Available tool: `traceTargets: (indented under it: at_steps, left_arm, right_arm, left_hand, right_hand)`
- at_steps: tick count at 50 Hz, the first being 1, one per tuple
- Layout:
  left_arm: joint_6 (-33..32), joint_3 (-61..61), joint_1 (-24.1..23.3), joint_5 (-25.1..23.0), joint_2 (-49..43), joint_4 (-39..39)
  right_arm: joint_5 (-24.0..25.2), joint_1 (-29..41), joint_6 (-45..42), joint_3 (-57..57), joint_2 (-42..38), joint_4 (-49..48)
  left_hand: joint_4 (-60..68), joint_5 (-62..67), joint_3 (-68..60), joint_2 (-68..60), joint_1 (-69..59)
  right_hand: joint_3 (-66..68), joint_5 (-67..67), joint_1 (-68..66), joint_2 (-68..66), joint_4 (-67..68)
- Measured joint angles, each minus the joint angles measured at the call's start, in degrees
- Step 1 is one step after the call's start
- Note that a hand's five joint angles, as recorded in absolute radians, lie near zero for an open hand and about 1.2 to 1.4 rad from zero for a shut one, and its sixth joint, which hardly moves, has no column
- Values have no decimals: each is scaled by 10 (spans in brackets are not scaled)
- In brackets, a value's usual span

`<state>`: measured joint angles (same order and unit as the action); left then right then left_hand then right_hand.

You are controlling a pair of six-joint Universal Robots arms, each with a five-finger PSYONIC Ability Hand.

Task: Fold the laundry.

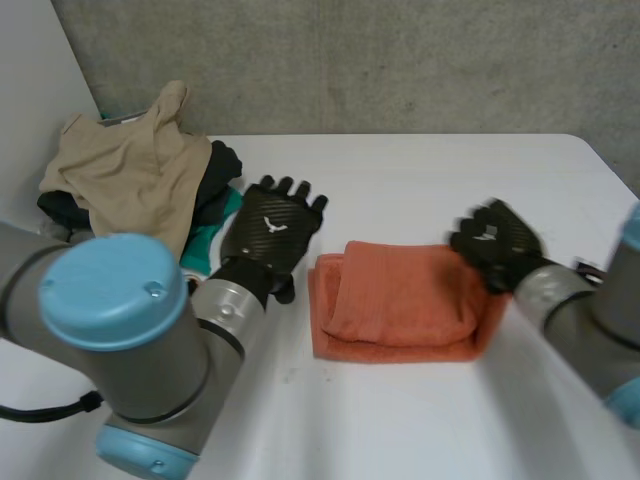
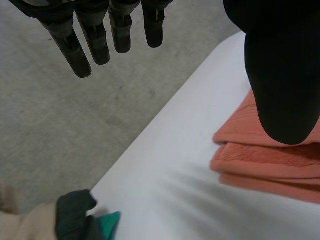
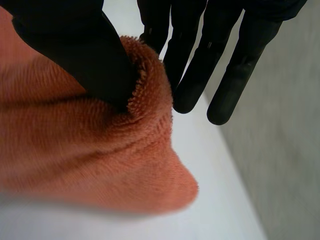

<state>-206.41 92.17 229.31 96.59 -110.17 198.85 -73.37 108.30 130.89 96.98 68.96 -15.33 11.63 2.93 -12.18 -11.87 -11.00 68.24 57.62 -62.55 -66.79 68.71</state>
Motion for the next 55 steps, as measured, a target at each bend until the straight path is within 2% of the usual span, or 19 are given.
traceTargets:
  at_steps: [7,8,12,13,14,16,19,26,30,35,39,47,51,55]
  left_arm:
    - [0,25,31,3,29,2]
    - [0,27,34,3,30,2]
    - [2,25,42,2,31,2]
    - [3,25,42,2,31,2]
    - [6,20,41,1,30,2]
    - [10,14,40,0,28,2]
    - [28,-11,33,-3,19,1]
    - [87,-94,-12,-12,-31,-6]
    - [113,-144,-34,-33,-76,-18]
    - [132,-209,-45,-62,-146,-57]
    - [138,-263,-45,-65,-208,-109]
    - [133,-318,-41,9,-289,-235]
    - [132,-307,-42,40,-289,-256]
    - [133,-284,-44,50,-261,-258]
  right_arm:
    - [31,147,8,-42,-52,-18]
    - [35,161,9,-47,-61,-19]
    - [23,197,42,-67,-90,-20]
    - [21,198,46,-68,-91,-20]
    - [8,196,73,-72,-93,-20]
    - [-2,191,101,-74,-91,-19]
    - [-11,149,211,-66,-55,-14]
    - [51,44,421,-25,34,4]
    - [78,-4,472,-18,50,34]
    - [87,-35,482,-37,27,81]
    - [83,-39,471,-69,-22,112]
    - [69,-35,411,-131,-120,174]
    - [38,-33,361,-144,-138,190]
    - [-3,-28,317,-143,-131,192]
  left_hand:
    - [0,0,0,0,0]
    - [0,0,0,0,0]
    - [0,0,0,0,0]
    - [0,0,0,0,0]
    - [0,0,0,0,0]
    - [0,0,0,0,0]
    - [0,0,0,0,0]
    - [0,0,0,0,0]
    - [0,0,0,0,0]
    - [0,0,0,0,0]
    - [0,0,0,0,0]
    - [0,0,0,0,0]
    - [0,0,0,0,0]
    - [0,0,0,0,0]
  right_hand:
    - [-3,-1,0,-3,-3]
    - [-40,-38,41,33,-42]
    - [-425,-436,412,429,-426]
    - [-471,-479,454,473,-473]
    - [-537,-535,491,529,-540]
    - [-556,-547,493,542,-558]
    - [-560,-548,493,543,-565]
    - [-560,-548,493,543,-565]
    - [-560,-548,493,543,-565]
    - [-560,-548,493,543,-565]
    - [-560,-548,493,543,-565]
    - [-552,-541,490,539,-556]
    - [-492,-486,440,479,-497]
    - [-467,-457,408,467,-472]
